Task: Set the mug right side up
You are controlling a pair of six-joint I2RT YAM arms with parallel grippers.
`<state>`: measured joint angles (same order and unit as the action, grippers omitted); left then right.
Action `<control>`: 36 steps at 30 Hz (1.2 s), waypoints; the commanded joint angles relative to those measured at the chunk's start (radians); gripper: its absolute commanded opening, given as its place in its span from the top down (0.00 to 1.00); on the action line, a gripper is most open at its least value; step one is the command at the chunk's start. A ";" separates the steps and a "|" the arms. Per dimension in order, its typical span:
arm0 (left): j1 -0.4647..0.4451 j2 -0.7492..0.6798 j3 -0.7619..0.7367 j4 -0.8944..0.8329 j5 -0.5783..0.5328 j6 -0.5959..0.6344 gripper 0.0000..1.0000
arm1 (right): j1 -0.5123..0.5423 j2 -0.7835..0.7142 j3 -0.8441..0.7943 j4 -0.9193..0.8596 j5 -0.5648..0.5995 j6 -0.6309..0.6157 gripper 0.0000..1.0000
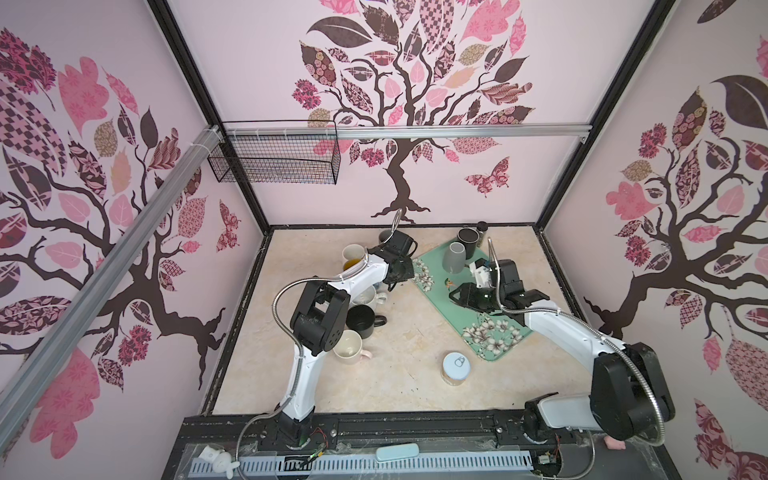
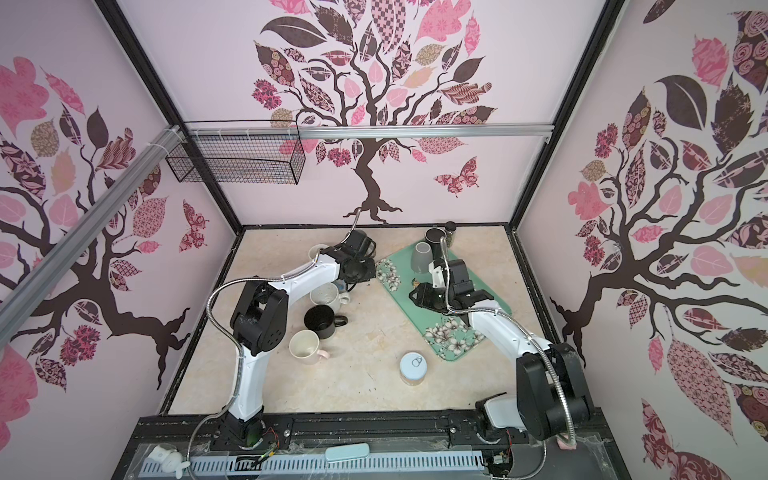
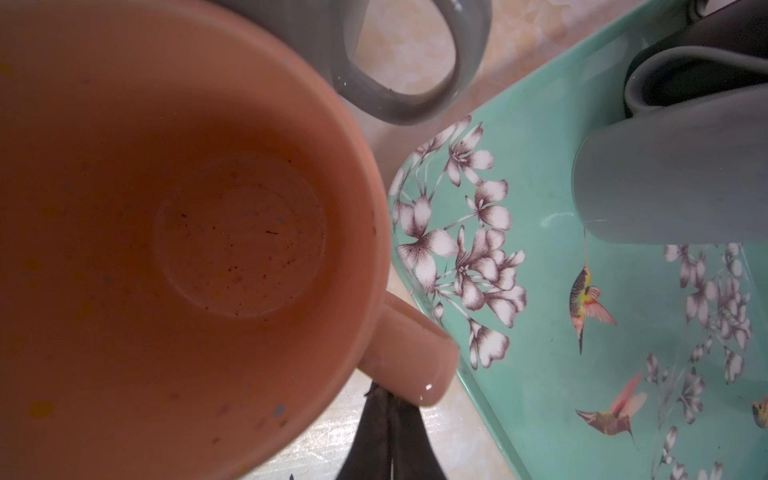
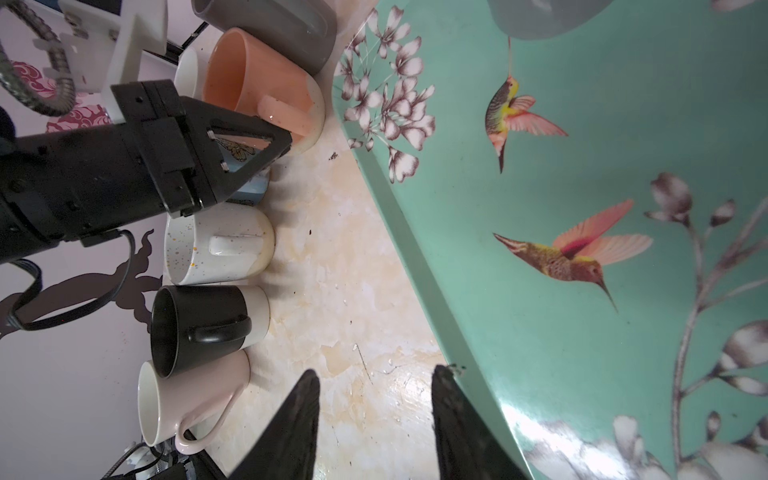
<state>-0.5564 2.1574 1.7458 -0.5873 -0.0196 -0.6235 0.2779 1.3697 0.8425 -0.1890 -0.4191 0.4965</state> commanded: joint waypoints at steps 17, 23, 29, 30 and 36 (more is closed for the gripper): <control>0.023 -0.329 -0.072 0.004 0.021 0.153 0.83 | -0.002 0.283 0.567 -0.237 0.346 -0.100 0.39; 0.023 -0.401 -0.179 0.026 0.061 0.146 0.80 | -0.003 0.461 0.741 -0.292 0.504 -0.177 0.35; 0.032 -0.421 -0.238 0.024 0.067 0.165 0.79 | -0.005 0.709 1.050 -0.413 0.574 -0.234 0.31; 0.033 -0.419 -0.240 0.026 0.064 0.172 0.79 | -0.004 0.757 1.111 -0.442 0.583 -0.237 0.31; 0.072 -0.387 -0.242 0.042 0.125 0.159 0.79 | -0.006 0.939 1.370 -0.569 0.605 -0.247 0.30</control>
<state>-0.5083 1.7634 1.5284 -0.5682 0.0704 -0.4709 0.2737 2.2395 2.1197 -0.6426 0.1478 0.2779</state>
